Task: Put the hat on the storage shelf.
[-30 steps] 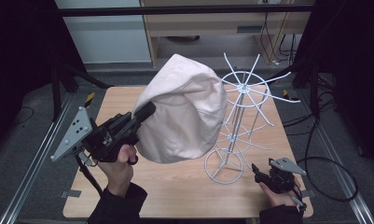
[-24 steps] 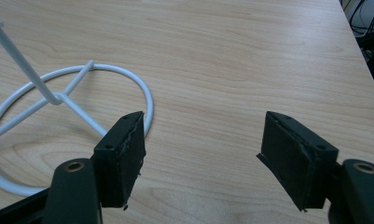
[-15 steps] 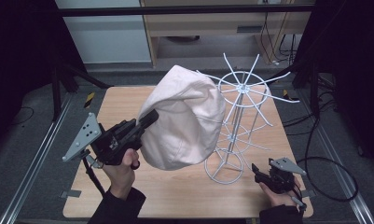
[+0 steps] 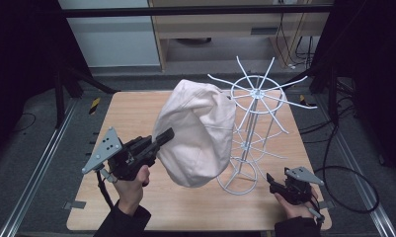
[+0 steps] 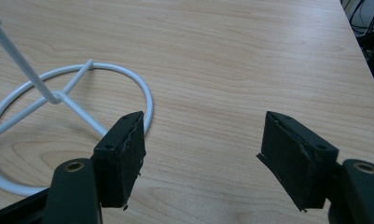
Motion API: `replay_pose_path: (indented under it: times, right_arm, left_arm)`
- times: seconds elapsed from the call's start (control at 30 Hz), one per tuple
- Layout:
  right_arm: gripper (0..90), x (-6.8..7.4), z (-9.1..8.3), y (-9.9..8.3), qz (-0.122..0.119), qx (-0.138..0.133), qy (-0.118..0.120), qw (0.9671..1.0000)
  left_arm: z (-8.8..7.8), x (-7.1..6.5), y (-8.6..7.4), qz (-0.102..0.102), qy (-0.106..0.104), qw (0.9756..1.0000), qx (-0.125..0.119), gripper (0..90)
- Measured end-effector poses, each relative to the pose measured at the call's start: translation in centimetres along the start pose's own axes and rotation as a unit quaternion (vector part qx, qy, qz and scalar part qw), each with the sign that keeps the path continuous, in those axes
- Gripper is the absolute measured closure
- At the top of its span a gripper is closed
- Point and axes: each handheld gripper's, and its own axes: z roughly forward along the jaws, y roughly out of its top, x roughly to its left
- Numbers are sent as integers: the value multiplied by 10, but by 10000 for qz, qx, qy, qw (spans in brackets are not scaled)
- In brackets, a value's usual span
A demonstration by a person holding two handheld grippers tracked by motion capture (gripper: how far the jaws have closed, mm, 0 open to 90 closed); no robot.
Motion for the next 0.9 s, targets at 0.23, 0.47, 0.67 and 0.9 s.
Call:
replay_pose_path:
  times: [0.23, 0.47, 0.67, 0.9]
  right_arm:
    - [306, 0, 0, 0, -1, 3, 0, 10000]
    - [305, 0, 0, 0, 2, 5, 4, 10000]
    - [305, 0, 0, 0, -1, 9, 7, 10000]
    - [303, 0, 0, 0, -3, 19, 6, 10000]
  left_arm:
    - [4, -3, -9, 108, -8, 9995, 290, 870]
    - [12, -4, -15, 99, -16, 9980, 622, 852]
    - [17, -6, -21, 111, -49, 9971, 753, 854]
    - [21, -7, -25, 96, -51, 9958, 914, 849]
